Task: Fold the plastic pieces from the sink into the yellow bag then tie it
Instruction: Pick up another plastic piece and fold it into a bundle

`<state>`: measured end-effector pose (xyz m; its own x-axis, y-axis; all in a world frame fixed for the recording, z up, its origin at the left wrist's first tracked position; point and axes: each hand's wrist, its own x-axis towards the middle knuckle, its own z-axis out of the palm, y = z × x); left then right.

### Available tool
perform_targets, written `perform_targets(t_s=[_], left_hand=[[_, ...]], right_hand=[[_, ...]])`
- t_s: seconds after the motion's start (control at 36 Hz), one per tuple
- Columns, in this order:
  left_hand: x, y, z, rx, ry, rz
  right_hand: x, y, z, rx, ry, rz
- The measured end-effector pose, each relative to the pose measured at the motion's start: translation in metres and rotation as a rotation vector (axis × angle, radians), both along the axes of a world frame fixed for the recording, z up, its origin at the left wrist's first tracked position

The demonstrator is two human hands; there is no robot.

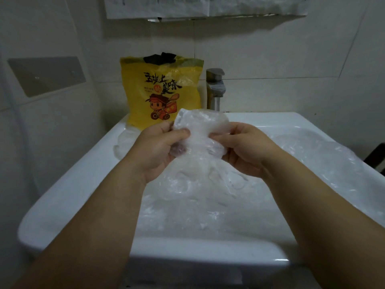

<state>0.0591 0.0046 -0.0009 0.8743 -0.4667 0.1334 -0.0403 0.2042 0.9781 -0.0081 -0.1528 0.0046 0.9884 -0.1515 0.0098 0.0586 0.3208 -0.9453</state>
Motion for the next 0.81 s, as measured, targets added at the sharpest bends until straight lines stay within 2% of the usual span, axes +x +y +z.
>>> perform_targets(t_s=[0.17,0.39,0.56,0.64,0.81], left_hand=[[-0.002,0.002,0.002,-0.001,0.010,-0.130],[-0.002,0.005,0.000,0.072,-0.013,-0.136],[-0.005,0.005,0.004,0.029,-0.019,-0.098],[-0.004,0.003,0.002,0.037,-0.062,-0.048],[0.000,0.000,-0.003,0.111,-0.280,0.093]], right_hand=[[-0.005,-0.010,0.006,-0.060,-0.042,-0.020],[-0.008,-0.011,0.005,-0.142,-0.042,0.012],[-0.011,-0.011,0.007,-0.208,-0.043,0.060],[-0.010,-0.009,0.008,-0.177,-0.047,0.074],[-0.012,-0.005,0.011,0.005,0.001,0.199]])
